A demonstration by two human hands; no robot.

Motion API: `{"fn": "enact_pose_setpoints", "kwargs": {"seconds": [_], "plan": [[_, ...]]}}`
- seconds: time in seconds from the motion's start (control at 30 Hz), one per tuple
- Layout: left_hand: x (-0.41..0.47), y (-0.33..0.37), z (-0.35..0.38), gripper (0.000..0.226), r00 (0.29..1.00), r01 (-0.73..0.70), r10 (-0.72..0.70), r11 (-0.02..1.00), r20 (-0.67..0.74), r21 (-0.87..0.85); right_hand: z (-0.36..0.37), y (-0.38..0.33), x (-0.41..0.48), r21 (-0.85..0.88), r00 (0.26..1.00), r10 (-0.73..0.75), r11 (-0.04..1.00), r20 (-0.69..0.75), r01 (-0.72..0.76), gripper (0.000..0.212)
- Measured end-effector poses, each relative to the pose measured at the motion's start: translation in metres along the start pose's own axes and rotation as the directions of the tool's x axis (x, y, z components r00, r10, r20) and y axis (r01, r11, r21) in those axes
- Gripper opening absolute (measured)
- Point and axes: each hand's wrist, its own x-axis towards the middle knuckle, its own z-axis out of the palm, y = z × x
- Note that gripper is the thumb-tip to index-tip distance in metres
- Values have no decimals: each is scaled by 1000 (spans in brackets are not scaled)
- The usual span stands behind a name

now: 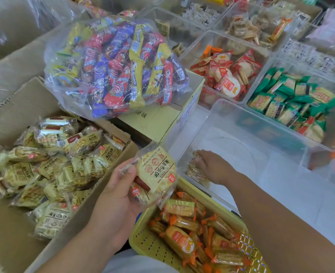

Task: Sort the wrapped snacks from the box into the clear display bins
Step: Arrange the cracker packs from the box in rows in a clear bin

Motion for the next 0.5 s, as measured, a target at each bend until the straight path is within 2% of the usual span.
{"fn": "enact_pose_setpoints", "kwargs": {"seconds": [0.13,0.2,0.3,0.37,0.5], "plan": [[-5,2,1,30,1000,27,-27,999,14,-30,0,-2,-6,4,998,54,999,-12,-54,67],[-6,4,1,27,999,27,-26,999,28,-38,-2,-4,-13,52,997,66,997,-32,-64,68],[-6,8,-2,32,999,36,-35,999,34,-31,-7,-12,-31,25,995,67,998,-77,-65,65],[-6,10,-3,34,998,52,-51,999,47,-8,-12,-23,-49,63,993,21,998,-120,-13,62],[-7,10,-1,28,993,81,-83,996,78,21,-20,-54,-100,163,945,-169,962,-279,221,49]]}}
